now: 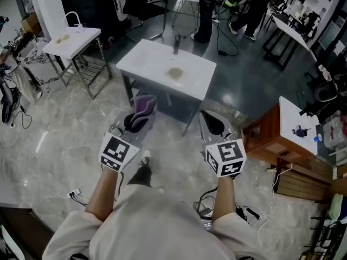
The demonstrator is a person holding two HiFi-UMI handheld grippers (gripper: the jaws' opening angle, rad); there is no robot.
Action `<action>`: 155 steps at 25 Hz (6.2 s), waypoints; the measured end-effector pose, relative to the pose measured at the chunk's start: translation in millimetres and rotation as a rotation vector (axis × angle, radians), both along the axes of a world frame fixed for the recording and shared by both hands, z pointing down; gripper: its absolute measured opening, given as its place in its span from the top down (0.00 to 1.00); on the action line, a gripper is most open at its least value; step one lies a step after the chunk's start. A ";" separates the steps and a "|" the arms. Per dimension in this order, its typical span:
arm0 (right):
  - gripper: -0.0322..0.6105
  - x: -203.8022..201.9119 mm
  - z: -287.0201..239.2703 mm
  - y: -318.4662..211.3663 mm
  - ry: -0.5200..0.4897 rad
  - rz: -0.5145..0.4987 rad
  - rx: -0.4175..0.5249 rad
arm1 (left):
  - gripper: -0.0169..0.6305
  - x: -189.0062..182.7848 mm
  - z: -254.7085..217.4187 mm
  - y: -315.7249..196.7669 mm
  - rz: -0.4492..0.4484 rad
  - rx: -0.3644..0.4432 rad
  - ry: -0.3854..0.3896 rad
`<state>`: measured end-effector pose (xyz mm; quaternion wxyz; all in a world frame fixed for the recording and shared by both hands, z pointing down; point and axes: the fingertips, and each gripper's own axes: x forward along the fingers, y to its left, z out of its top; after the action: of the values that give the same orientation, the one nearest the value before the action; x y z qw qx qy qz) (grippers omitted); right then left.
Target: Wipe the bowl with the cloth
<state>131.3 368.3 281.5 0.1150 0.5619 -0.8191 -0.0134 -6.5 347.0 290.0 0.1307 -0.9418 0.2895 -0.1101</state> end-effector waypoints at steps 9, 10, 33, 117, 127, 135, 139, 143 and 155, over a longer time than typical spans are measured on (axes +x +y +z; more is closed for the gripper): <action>0.94 8.0 10.3 -52.7 -0.087 -0.011 -0.037 | 0.87 5.8 11.2 -54.0 -0.012 -0.015 0.017; 0.94 9.2 12.4 -61.9 -0.078 -0.009 -0.043 | 0.87 6.2 12.4 -64.0 -0.014 -0.016 0.020; 0.92 8.9 27.4 -376.7 0.050 0.026 -0.065 | 0.87 20.8 26.5 -393.5 0.046 -0.070 0.038; 0.78 59.1 553.3 -721.3 0.831 -0.382 -0.934 | 0.87 34.3 312.4 -680.6 -0.250 -0.667 -0.108; 0.90 63.8 542.5 -712.7 0.841 -0.368 -0.936 | 0.87 37.4 288.3 -678.5 -0.225 -0.607 -0.091; 0.91 52.5 495.0 -697.2 0.759 -0.301 -0.882 | 0.87 23.2 263.4 -652.9 -0.208 -0.566 -0.078; 0.91 42.5 457.8 -684.0 0.662 -0.272 -0.846 | 0.87 14.9 249.0 -638.2 -0.210 -0.538 -0.056; 0.91 27.7 415.5 -669.0 0.517 -0.242 -0.810 | 0.87 6.1 233.2 -623.4 -0.205 -0.504 -0.022; 0.92 2.6 288.6 -621.5 0.183 -0.192 -0.646 | 0.87 3.9 179.9 -583.6 -0.142 -0.422 0.048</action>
<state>133.9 -253.3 570.1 0.3582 0.4135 -0.8163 0.1854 -2.6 -236.5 469.8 -0.0843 -0.9278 0.3288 -0.1548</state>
